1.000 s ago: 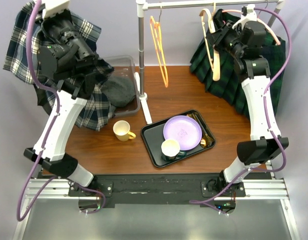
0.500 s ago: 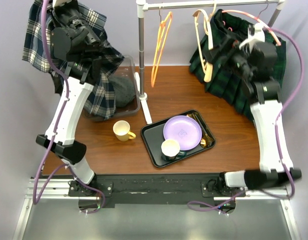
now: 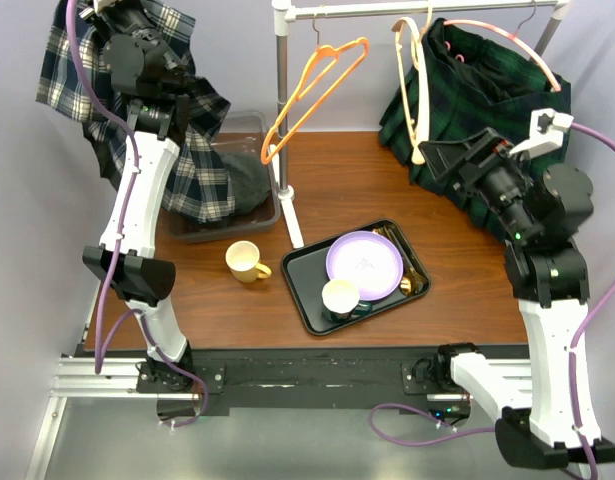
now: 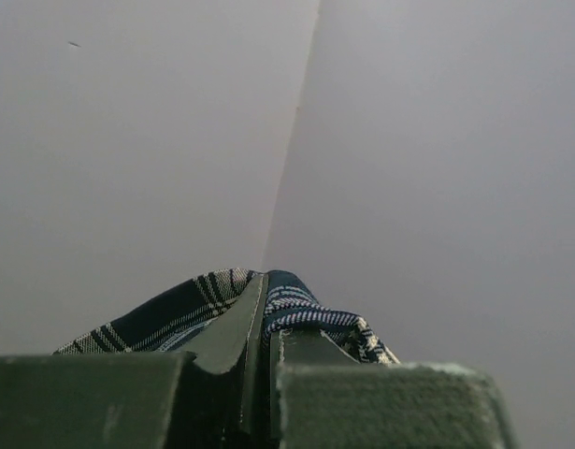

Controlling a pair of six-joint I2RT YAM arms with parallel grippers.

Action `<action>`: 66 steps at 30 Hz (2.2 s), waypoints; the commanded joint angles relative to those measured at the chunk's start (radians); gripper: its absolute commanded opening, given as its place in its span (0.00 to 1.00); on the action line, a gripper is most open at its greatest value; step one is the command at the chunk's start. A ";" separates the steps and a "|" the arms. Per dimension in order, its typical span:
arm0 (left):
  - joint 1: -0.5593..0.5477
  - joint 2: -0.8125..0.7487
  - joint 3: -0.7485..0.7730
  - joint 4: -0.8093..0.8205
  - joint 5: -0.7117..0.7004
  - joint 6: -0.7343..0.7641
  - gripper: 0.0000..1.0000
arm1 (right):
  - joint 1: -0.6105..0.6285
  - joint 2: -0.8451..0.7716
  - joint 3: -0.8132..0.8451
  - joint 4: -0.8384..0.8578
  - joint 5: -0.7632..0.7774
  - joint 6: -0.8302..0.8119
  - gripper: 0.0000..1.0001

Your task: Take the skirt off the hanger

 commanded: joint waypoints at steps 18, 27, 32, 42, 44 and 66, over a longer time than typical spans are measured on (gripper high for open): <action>0.297 -0.244 -0.700 -0.390 0.702 -1.013 0.00 | 0.079 -0.074 0.002 0.006 -0.013 -0.026 0.99; 0.296 -0.141 -0.893 -0.465 0.812 -0.917 0.00 | 0.092 -0.106 -0.033 0.007 -0.007 -0.023 0.99; 0.178 0.026 -0.918 -0.509 0.734 -0.855 0.00 | 0.096 -0.121 -0.018 -0.014 0.004 -0.034 0.99; 0.127 0.094 -0.887 -0.606 0.653 -0.878 0.31 | 0.104 -0.147 -0.008 -0.046 0.029 -0.058 0.99; 0.129 0.020 -0.864 -0.615 0.691 -0.868 0.47 | 0.107 -0.150 -0.008 -0.050 0.030 -0.061 0.99; 0.590 -0.212 -1.019 -0.425 1.156 -0.992 0.93 | 0.133 -0.179 -0.016 -0.050 0.033 -0.066 0.99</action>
